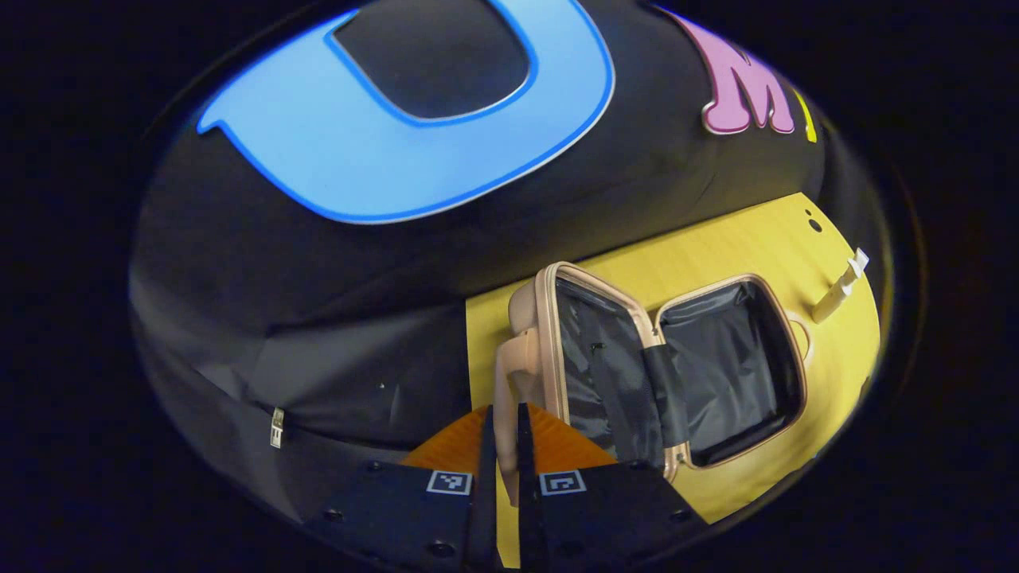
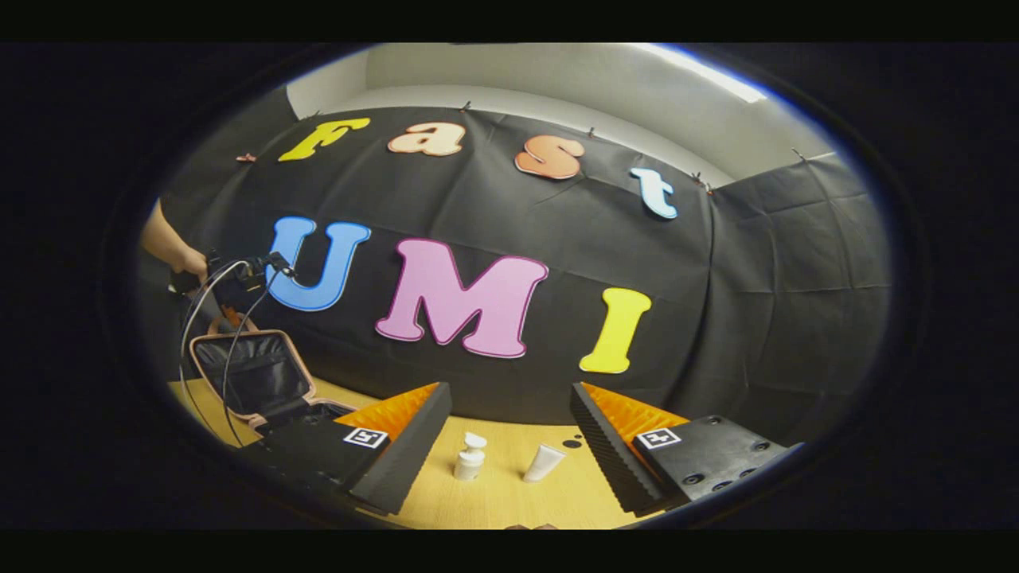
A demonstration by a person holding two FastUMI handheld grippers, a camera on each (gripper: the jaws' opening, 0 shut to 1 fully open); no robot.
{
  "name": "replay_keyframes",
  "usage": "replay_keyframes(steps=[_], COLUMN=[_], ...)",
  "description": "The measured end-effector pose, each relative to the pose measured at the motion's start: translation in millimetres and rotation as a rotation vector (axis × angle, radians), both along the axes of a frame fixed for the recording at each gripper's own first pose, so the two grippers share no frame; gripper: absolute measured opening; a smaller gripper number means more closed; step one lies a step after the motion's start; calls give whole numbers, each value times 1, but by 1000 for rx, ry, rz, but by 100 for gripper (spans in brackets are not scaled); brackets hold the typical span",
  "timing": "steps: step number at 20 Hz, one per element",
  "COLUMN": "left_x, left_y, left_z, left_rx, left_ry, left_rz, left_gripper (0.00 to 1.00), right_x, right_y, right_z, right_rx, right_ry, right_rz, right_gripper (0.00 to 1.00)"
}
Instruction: First open the suitcase, pack the skin care products into it, and then close the suitcase.
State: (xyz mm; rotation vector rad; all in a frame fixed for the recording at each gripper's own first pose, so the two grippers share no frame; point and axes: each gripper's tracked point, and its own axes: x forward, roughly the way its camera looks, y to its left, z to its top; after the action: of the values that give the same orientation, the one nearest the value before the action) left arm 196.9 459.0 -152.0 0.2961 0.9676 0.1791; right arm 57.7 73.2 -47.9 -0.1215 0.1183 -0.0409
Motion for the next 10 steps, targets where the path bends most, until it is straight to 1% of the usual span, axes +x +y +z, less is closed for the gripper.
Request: replay_keyframes(steps=[3, 4, 7, 10], left_x=[-1, -2, 3, -2], left_y=[40, 50, 69, 87], left_z=[-49, -66, -111, -155], left_rx=[39, 38, 3, -32], left_ry=[7, 17, 8, 38], left_rz=[30, 44, 101, 151], left_gripper=[17, 17, 17, 17], right_x=[-2, -5, -10, -21], right_y=[9, 10, 8, 9], right_z=[-18, -26, -42, -52], right_rx=[20, 29, 6, -47], right_ry=[47, 67, 103, 140], right_rz=[-11, -22, -51, -41], right_gripper=[97, 97, 97, 97])
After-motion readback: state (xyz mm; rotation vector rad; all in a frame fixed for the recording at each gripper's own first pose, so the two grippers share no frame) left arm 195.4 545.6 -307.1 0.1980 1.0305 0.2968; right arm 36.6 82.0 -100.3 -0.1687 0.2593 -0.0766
